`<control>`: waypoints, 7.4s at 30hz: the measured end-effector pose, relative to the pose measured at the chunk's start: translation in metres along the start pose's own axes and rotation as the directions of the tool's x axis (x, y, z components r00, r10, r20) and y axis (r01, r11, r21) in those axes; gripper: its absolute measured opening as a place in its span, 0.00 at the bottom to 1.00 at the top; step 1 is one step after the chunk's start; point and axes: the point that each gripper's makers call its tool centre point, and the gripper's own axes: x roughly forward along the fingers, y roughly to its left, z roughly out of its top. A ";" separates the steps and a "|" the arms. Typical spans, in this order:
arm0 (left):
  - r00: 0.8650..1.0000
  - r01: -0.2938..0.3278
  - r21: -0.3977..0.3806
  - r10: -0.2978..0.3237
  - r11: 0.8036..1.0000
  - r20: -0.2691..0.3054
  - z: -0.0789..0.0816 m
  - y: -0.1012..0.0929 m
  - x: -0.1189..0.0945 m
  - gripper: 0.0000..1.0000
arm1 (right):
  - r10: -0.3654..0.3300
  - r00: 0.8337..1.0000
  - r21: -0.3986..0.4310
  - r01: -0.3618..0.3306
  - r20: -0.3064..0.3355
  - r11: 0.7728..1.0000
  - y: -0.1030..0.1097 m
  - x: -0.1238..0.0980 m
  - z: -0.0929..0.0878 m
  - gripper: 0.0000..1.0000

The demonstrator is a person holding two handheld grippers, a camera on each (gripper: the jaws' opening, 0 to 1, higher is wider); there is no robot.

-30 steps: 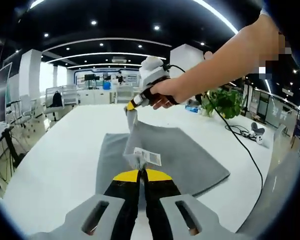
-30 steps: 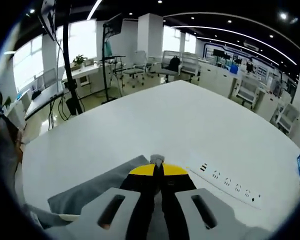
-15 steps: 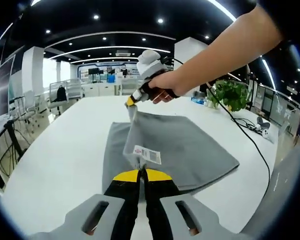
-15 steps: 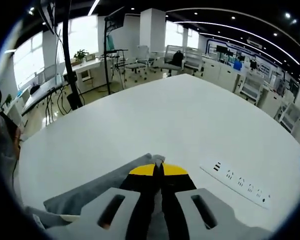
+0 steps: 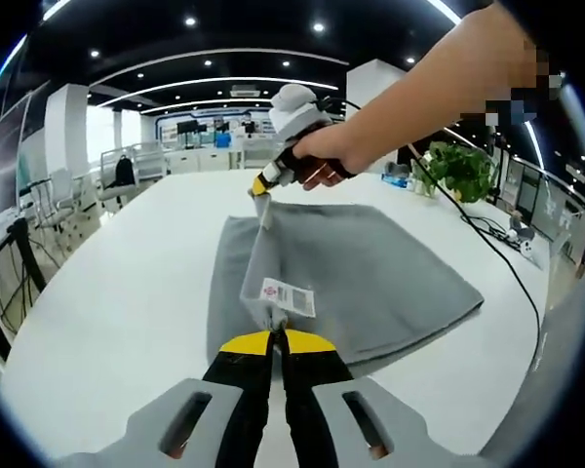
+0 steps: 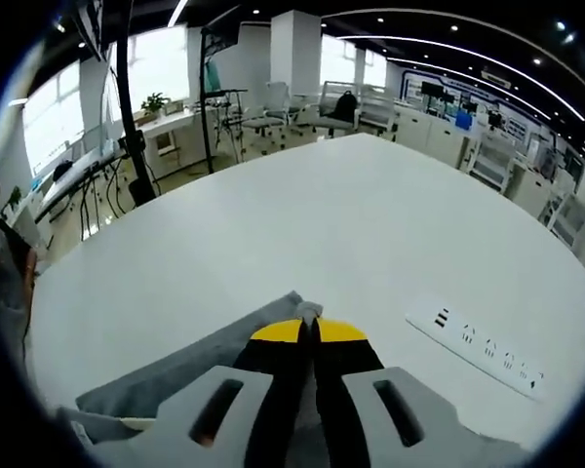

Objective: Fold the towel on the table until its edges align and the towel forms a compact rectangular stack.

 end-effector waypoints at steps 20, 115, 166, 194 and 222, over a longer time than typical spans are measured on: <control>0.994 -0.072 -0.028 0.070 0.997 -0.079 -0.034 0.019 -0.005 0.04 | 0.014 0.997 -0.040 -0.011 0.075 0.999 0.003 0.004 0.010 0.09; 0.944 0.329 0.317 -0.312 0.890 -0.103 0.056 -0.243 0.041 0.72 | -0.148 0.988 0.127 0.142 0.044 0.982 -0.205 -0.179 -0.149 0.65; 0.849 0.482 0.275 -0.366 0.832 -0.381 -0.030 -0.304 0.069 0.05 | 0.020 1.000 0.064 -0.018 -0.024 0.998 -0.180 -0.139 -0.193 0.07; 0.729 0.661 0.222 -0.545 0.716 -0.414 -0.041 -0.416 0.050 0.04 | 0.036 0.989 0.110 -0.020 -0.147 0.994 -0.212 -0.219 -0.263 0.03; 0.731 0.673 0.223 -0.587 0.705 -0.349 -0.017 -0.432 0.036 0.03 | -0.017 0.977 0.156 0.051 -0.212 0.987 -0.227 -0.240 -0.279 0.02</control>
